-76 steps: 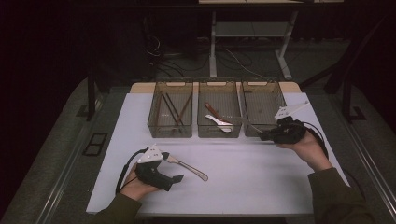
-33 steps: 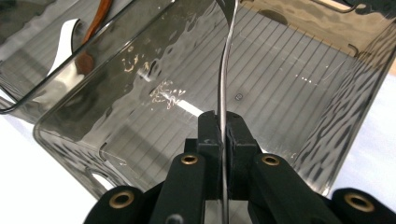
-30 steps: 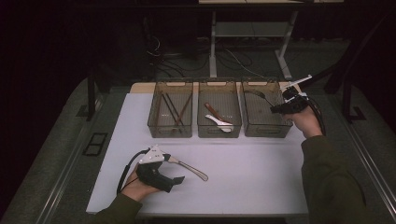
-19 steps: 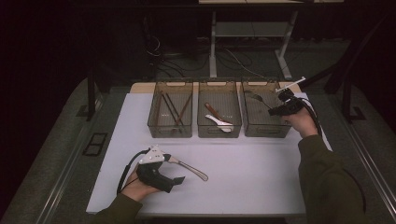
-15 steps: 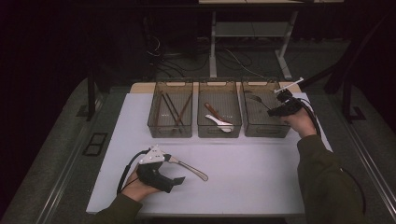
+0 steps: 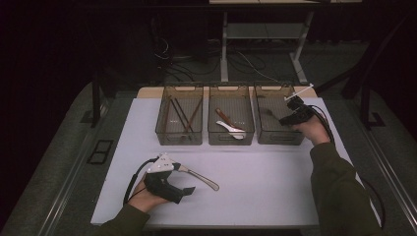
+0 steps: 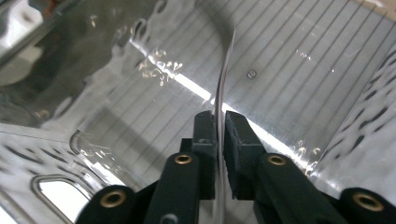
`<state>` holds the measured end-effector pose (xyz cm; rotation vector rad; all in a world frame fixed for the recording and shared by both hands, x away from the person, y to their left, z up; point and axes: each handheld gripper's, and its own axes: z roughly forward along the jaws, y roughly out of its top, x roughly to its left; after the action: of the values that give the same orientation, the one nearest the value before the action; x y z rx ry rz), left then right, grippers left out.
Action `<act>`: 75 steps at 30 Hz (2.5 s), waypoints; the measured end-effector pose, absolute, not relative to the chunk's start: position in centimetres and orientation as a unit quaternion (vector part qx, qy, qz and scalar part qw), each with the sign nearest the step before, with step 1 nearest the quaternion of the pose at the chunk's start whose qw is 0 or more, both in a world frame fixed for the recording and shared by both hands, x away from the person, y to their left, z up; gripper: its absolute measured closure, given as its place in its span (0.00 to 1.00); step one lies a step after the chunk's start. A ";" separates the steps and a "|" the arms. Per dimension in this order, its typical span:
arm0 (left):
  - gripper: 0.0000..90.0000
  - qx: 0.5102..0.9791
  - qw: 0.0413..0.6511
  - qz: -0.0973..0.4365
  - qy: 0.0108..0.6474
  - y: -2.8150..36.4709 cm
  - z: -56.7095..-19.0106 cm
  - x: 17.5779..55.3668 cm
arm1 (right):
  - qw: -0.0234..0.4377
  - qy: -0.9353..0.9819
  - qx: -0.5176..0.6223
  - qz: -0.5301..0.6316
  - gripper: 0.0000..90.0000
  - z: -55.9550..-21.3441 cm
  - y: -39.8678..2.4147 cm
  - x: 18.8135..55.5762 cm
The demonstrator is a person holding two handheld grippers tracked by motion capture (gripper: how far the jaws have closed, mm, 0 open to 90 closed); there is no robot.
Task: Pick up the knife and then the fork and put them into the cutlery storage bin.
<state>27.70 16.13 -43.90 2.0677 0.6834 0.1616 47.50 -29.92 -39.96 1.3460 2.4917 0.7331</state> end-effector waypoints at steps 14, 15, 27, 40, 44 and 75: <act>0.03 0.843 0.458 0.070 0.274 16.2 -43.8 27.8 | 0.132 0.812 0.463 0.329 0.52 -37.4 -31.0 45.3; 0.04 0.842 0.459 0.069 0.275 16.2 -43.8 27.8 | 0.131 0.810 0.463 0.335 0.50 -37.2 -31.1 45.0; 0.15 0.844 0.455 0.064 0.276 16.2 -43.6 27.7 | 0.173 0.809 0.430 0.361 0.30 -36.5 -30.6 41.0; 0.52 0.848 0.440 0.051 0.290 16.5 -43.5 28.0 | 0.157 0.807 0.401 0.404 0.20 -37.4 -29.7 36.4; 0.70 0.850 0.429 0.056 0.300 16.7 -43.4 28.5 | 0.155 0.809 0.389 0.412 0.18 -38.4 -29.2 35.0; 0.99 0.884 0.323 0.103 0.322 15.7 -44.0 34.3 | 0.133 0.815 0.369 0.427 0.18 -43.9 -29.0 27.7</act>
<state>34.28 15.66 -44.01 2.3202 0.8451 0.2701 27.68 -29.03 -43.88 1.0712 2.3629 1.2376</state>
